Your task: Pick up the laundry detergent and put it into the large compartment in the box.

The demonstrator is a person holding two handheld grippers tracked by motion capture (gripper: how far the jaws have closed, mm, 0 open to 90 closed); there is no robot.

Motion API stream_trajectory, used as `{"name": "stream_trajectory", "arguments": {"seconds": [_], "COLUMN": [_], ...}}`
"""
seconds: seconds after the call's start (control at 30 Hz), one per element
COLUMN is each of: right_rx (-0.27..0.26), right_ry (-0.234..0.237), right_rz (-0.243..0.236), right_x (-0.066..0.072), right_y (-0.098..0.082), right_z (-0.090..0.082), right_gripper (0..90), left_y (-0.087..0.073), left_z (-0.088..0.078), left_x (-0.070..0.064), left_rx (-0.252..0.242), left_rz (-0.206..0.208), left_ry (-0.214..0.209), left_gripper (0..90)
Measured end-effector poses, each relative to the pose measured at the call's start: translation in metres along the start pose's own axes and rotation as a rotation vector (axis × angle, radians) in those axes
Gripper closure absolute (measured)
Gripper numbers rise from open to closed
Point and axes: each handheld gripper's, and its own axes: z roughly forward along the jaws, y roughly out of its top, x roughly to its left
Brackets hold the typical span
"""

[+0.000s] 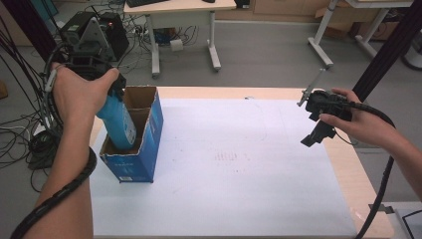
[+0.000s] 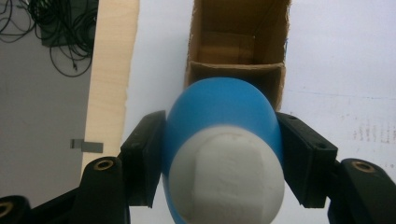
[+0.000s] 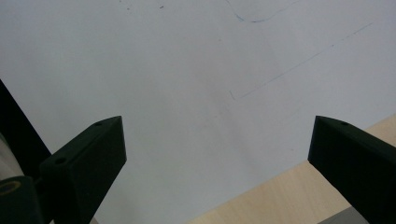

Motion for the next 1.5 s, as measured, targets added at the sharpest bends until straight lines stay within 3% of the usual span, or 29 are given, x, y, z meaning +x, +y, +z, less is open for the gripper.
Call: {"name": "stream_trajectory", "arguments": {"seconds": [0.93,1.5], "right_rx": [0.021,0.021], "right_ry": [0.005,0.011], "right_rz": [0.002,0.005], "right_x": [0.000,-0.002], "right_y": [0.004,0.001], "right_z": [0.006,0.009], "right_gripper": [4.3,4.3], "left_y": [-0.015,-0.018], "left_z": [0.059,0.083], "left_x": [-0.008,-0.015], "left_rx": [0.022,0.042], "left_rz": [0.025,0.031], "left_ry": [-0.001,0.001], "left_gripper": [38.2,38.3]}}
